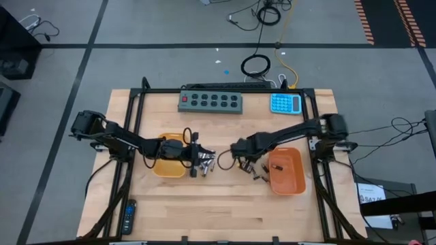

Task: Sort batteries
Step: Put the black battery into the orange bin, then put the silver battery into the yellow bin

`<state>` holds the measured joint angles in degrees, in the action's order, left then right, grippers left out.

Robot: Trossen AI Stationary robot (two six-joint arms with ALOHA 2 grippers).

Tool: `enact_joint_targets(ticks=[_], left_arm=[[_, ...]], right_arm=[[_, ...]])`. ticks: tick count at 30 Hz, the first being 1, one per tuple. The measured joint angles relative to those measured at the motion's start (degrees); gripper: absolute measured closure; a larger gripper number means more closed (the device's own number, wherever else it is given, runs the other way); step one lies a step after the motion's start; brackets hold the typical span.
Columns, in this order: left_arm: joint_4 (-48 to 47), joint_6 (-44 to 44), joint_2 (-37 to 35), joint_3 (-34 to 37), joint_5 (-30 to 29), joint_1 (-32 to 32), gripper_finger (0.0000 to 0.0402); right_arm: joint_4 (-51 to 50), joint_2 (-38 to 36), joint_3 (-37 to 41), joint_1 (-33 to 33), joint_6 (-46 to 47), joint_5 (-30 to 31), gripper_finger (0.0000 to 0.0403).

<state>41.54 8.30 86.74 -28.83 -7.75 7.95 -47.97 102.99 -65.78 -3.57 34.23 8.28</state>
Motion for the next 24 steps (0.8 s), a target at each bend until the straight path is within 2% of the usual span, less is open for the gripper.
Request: enact_joint_targets(ticks=[3,7,11,14,17,20,24], left_arm=[[-1.3,-2.7,-1.7,2.0,-1.1,-0.9,0.0304],[-11.4,-7.9,-3.8,1.4,-1.2,-1.7,0.0304],[-19.7,-9.3,-4.1,-0.5,-1.3,-2.1,0.0304],[-20.4,-7.0,-4.0,-1.3,-1.3,-2.2,0.0304],[-20.1,-4.3,-3.9,-1.3,-2.1,-2.2,0.0304],[-19.9,-6.4,-3.9,-1.3,-3.0,-2.3,0.0304],[-20.9,-10.6,-3.9,-1.3,-3.0,-2.3,0.0304]], right_arm=[[-3.8,-7.5,-0.4,-2.6,3.4,4.5,0.0381],[-12.6,-14.4,0.3,-10.2,12.6,9.1,0.0381],[-14.6,-18.6,5.7,-16.9,23.8,7.0,0.0381],[-14.1,-19.9,10.1,-19.9,28.9,6.2,0.0366],[-11.3,-20.8,13.2,-21.1,30.4,6.1,0.033],[-8.2,-21.7,15.1,-21.3,29.3,6.4,0.03],[-7.7,-21.7,17.0,-21.0,26.8,6.4,0.0287]])
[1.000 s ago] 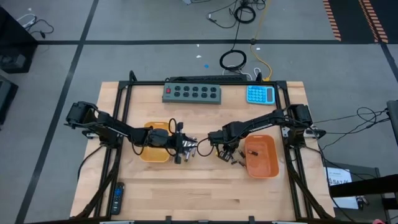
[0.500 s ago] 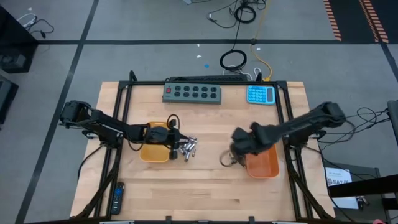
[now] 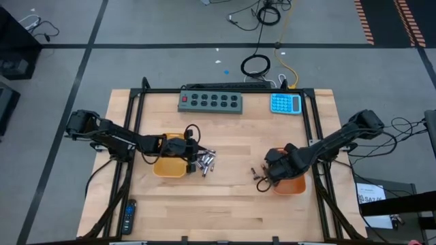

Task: Sort batteries
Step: Put the silver battery into the yellow bin

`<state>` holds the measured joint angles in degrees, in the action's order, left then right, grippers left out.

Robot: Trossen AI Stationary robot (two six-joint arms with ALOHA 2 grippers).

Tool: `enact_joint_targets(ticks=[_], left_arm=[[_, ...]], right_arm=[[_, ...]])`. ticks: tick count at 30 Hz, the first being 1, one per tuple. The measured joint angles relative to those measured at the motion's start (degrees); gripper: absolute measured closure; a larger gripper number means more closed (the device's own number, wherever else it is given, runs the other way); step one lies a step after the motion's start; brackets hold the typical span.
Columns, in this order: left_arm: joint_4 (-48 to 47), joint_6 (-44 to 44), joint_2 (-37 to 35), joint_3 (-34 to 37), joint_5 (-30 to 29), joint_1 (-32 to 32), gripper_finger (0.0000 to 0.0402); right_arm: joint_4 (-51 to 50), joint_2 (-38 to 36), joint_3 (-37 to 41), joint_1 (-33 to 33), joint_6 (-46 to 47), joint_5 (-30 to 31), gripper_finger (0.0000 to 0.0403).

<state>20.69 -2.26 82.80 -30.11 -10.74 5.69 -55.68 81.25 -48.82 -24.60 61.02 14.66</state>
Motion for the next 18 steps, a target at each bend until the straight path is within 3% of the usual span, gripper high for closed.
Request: enact_joint_targets(ticks=[5,11,18], left_arm=[[-2.2,-0.3,0.0,-0.8,0.0,0.3,0.0284],[-19.0,-0.4,0.0,-9.8,-0.3,-0.3,0.0236],[-35.5,1.5,0.0,-17.3,6.5,-3.0,0.0234]], right_arm=[[1.6,-1.5,0.0,0.6,-3.1,3.6,0.0289],[9.8,-3.0,0.0,2.7,-12.4,13.7,0.029],[32.9,-2.0,1.7,7.3,-34.6,18.5,0.0289]])
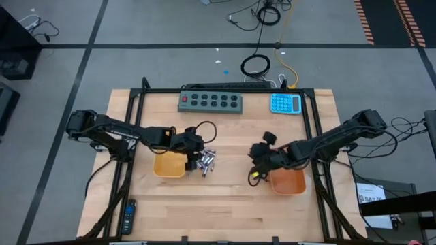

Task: Sort batteries
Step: Put the silver battery into the yellow bin

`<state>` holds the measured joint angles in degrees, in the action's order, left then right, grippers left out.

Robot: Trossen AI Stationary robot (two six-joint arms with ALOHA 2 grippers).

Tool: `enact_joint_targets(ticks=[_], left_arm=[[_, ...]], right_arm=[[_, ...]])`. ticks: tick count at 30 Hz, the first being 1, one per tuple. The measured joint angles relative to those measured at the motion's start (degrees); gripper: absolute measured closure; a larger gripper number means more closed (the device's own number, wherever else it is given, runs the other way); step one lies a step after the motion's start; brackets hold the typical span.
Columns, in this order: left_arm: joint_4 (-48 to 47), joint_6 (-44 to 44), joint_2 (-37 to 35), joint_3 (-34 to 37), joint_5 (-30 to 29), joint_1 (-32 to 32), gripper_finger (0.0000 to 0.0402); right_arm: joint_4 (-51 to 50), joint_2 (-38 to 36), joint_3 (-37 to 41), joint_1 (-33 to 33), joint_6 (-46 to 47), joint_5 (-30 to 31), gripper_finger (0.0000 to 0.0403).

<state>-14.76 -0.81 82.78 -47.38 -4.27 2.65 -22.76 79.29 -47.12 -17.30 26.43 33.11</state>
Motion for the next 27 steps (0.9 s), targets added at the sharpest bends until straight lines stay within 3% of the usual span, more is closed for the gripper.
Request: enact_joint_targets(ticks=[6,13,20,27], left_arm=[[-3.9,1.1,0.2,0.0,2.5,-0.5,0.0234],[-6.7,-1.6,2.6,-2.1,7.4,0.6,0.0234],[-11.3,4.3,9.0,-8.6,7.2,4.2,0.0234],[-14.7,0.9,15.2,-13.3,7.6,6.8,0.0234]], right_arm=[[22.3,0.0,9.1,6.2,-12.0,0.0,0.0289],[41.9,0.0,16.3,8.8,-15.4,-1.8,0.0289],[44.5,0.0,17.7,9.7,-17.7,-2.1,0.0289],[43.7,0.0,17.7,10.9,-17.7,-3.4,0.0289]])
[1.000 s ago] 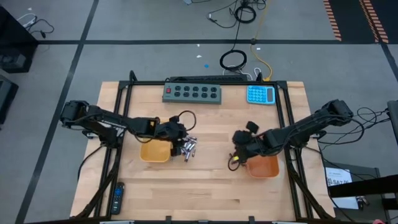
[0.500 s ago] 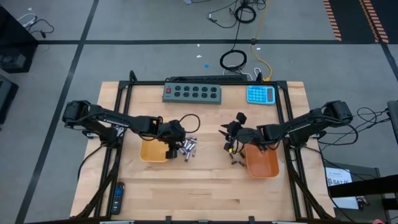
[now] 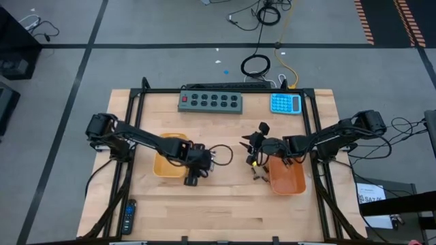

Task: Sort batteries
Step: Put the silver battery into the yellow bin

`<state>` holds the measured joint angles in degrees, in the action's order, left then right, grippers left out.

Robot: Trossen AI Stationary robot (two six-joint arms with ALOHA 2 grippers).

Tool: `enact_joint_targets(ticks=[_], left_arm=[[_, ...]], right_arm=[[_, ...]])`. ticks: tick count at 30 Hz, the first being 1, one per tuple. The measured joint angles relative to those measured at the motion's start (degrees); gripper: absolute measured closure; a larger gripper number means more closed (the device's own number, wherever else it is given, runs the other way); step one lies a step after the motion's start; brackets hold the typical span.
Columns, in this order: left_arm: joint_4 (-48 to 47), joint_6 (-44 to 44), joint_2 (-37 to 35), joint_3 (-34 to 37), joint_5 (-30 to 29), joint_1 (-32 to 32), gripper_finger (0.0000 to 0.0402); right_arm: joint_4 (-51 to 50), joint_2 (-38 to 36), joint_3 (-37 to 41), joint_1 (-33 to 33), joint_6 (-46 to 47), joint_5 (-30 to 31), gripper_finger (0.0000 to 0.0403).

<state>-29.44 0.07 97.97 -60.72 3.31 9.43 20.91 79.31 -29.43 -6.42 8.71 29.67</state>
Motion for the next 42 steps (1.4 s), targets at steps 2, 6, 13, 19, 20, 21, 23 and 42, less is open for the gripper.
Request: enact_joint_targets(ticks=[2,6,13,19,20,21,23,42], left_arm=[[-0.6,-2.7,1.4,-1.3,0.3,0.7,0.0234],[-1.7,-6.9,3.2,-2.5,0.4,3.0,0.0234],[-1.6,-19.8,5.0,-2.9,-1.0,4.2,0.0234],[-1.5,-29.9,6.3,-2.9,-3.5,4.2,0.0234],[-1.5,-31.0,6.5,-2.9,-4.0,4.2,0.0234],[-1.6,-31.5,6.7,-2.9,-4.4,4.2,0.0234],[-1.5,-32.7,7.1,-2.9,-5.0,4.2,0.0234],[-0.9,-39.9,7.8,-2.9,-7.1,4.0,0.0234]], right_arm=[[0.0,0.0,0.0,0.0,0.0,0.1,0.0289],[-0.2,0.0,0.0,0.0,0.3,0.2,0.0289],[-0.2,0.0,0.0,0.0,0.0,0.2,0.0289],[-0.3,0.0,0.0,0.0,-1.1,0.2,0.0289],[-0.3,0.0,0.0,0.0,-1.2,0.2,0.0289],[-0.3,0.0,0.0,0.0,-1.4,0.2,0.0289],[-0.5,0.0,0.0,0.0,-1.8,0.2,0.0289],[-0.7,0.0,0.0,-0.1,-1.9,0.0,0.0289]])
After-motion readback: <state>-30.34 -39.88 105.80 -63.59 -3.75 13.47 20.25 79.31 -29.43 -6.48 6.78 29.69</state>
